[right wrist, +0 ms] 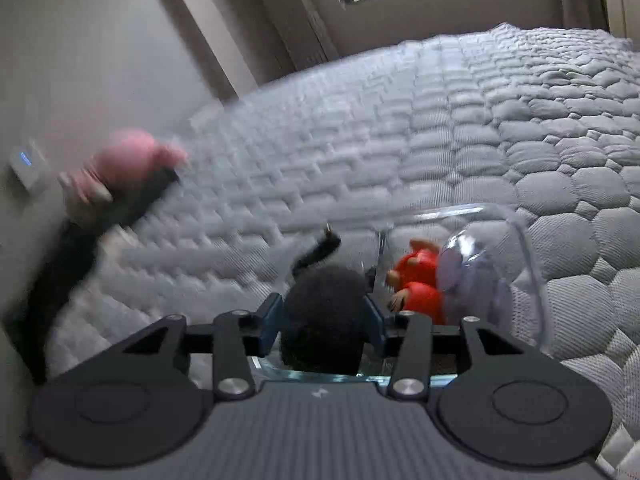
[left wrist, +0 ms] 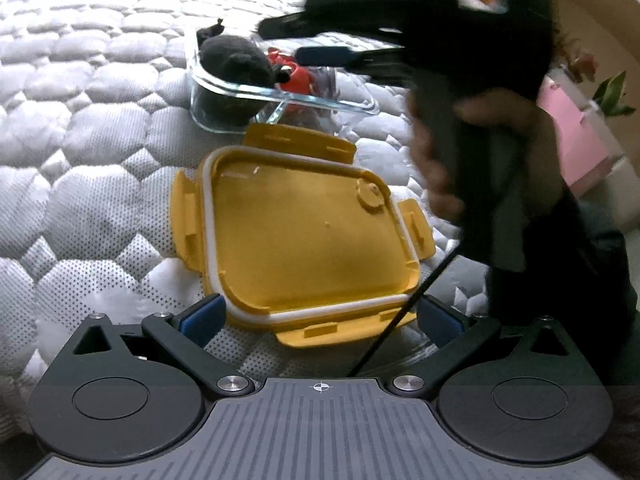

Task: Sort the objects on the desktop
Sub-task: 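Open the right gripper and withdraw it from the glass container, then grasp the yellow lunchbox rim with the right gripper while the left gripper grasps its other edge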

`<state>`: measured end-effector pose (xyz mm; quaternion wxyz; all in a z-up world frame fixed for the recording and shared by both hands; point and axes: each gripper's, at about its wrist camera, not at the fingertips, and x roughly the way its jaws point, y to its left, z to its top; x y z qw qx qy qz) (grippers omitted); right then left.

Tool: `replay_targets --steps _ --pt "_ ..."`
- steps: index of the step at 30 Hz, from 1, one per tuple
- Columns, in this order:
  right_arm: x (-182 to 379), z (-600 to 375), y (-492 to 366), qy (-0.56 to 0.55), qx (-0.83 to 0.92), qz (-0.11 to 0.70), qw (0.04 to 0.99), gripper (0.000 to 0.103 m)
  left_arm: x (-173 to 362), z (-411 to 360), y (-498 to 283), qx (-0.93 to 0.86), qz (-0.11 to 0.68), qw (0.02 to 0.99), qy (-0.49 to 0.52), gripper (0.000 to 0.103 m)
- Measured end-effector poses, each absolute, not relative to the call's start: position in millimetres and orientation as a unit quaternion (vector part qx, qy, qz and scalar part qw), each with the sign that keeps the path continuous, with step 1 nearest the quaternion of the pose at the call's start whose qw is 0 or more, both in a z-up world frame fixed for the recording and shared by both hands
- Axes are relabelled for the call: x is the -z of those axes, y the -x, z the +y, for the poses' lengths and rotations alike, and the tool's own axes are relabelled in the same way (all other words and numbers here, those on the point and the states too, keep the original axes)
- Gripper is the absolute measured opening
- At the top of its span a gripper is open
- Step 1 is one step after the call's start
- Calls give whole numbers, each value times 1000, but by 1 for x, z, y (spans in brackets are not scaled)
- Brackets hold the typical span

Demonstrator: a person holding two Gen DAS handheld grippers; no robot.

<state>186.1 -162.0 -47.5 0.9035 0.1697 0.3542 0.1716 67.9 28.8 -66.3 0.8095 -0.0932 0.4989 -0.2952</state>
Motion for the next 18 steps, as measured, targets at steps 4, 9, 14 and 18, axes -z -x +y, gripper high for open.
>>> replay_targets --steps 4,9,14,18 --pt "36 -217 -143 -201 -172 311 913 60 59 24 -67 261 491 828 76 103" --pt "46 -283 -81 -167 -141 295 930 76 49 32 -73 224 478 844 94 103" --pt "84 -315 -43 -209 -145 333 908 69 50 33 -94 163 481 855 99 103" --pt "111 -317 -40 -255 -165 374 876 62 62 29 -108 120 506 848 103 101"
